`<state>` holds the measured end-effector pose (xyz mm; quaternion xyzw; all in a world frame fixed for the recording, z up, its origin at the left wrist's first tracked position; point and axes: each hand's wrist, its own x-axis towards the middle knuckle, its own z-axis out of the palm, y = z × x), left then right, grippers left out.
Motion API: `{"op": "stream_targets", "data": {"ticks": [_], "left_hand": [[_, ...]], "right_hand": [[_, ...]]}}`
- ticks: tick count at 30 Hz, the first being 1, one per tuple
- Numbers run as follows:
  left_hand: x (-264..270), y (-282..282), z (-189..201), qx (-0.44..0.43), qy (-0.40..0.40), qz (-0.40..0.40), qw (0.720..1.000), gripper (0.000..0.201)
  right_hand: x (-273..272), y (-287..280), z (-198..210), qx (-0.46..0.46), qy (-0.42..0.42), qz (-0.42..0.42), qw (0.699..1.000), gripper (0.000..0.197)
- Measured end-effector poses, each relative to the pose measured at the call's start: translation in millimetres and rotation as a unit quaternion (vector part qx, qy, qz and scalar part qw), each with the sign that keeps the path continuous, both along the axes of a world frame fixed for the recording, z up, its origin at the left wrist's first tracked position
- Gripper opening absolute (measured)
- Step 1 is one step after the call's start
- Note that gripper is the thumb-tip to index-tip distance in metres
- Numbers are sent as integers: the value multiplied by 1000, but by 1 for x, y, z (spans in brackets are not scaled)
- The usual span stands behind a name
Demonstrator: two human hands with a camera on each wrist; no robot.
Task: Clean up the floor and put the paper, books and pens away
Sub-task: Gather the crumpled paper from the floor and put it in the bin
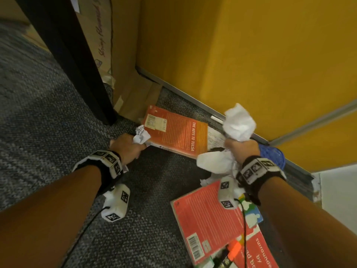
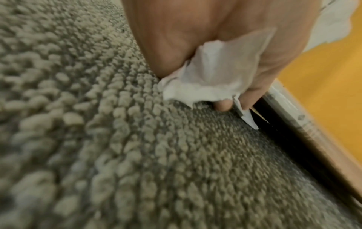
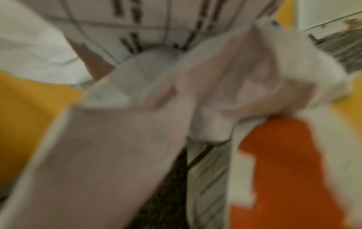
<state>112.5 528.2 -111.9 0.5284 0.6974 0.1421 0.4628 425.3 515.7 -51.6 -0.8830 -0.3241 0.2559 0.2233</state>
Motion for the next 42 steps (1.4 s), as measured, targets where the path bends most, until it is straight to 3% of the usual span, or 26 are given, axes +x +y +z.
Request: {"op": "stream_targets", "data": {"ticks": [5, 8, 10, 12, 13, 15, 17, 19, 21, 23, 24, 26, 27, 29, 32, 39, 42], "left_hand": [[2, -3, 8, -11, -3, 1, 1000, 37], [4, -6, 25, -27, -12, 7, 1000, 20], [4, -12, 38, -42, -1, 24, 999, 19], [5, -18, 43, 12, 67, 23, 997, 26], [10, -21, 44, 77, 95, 12, 992, 30], [30, -32, 53, 205, 79, -62, 974, 28], [64, -46, 65, 228, 80, -197, 950, 17], [103, -57, 73, 209, 108, -281, 930, 15], [136, -63, 75, 189, 141, -336, 912, 18], [161, -65, 65, 149, 177, -400, 887, 40], [169, -66, 58, 127, 192, -440, 868, 62], [181, -65, 50, 110, 226, -522, 815, 106], [185, -62, 50, 115, 246, -555, 786, 113], [192, -50, 51, 131, 264, -599, 745, 109], [200, -34, 53, 112, 277, -637, 710, 94], [214, -26, 51, 97, 311, -630, 705, 77], [210, -36, 50, 99, 327, -641, 687, 62]], "right_hand": [[34, -49, 44, 103, 59, 0, 993, 16], [36, -88, 63, 154, 129, -31, 979, 14], [35, -117, 74, 172, 149, -63, 972, 15], [30, -142, 85, 221, 157, -55, 961, 17], [26, -154, 88, 226, 118, -20, 967, 17], [18, -171, 87, 156, -46, 89, 983, 36], [3, -181, 75, 58, -161, 238, 956, 33], [-9, -188, 55, -33, -172, 322, 930, 8], [-12, -191, 30, -123, -78, 313, 939, 57], [-13, -191, 15, -171, -76, 303, 934, 80], [-13, -192, 11, -183, -94, 309, 928, 84], [-8, -200, 2, -190, -102, 319, 923, 89], [-6, -205, 0, -198, -96, 324, 920, 91], [-2, -220, -7, -201, -80, 334, 918, 95], [-2, -235, -10, -151, -59, 332, 929, 95], [-2, -232, -10, -151, -64, 323, 932, 90], [-8, -229, -1, -142, -84, 277, 947, 68]]}}
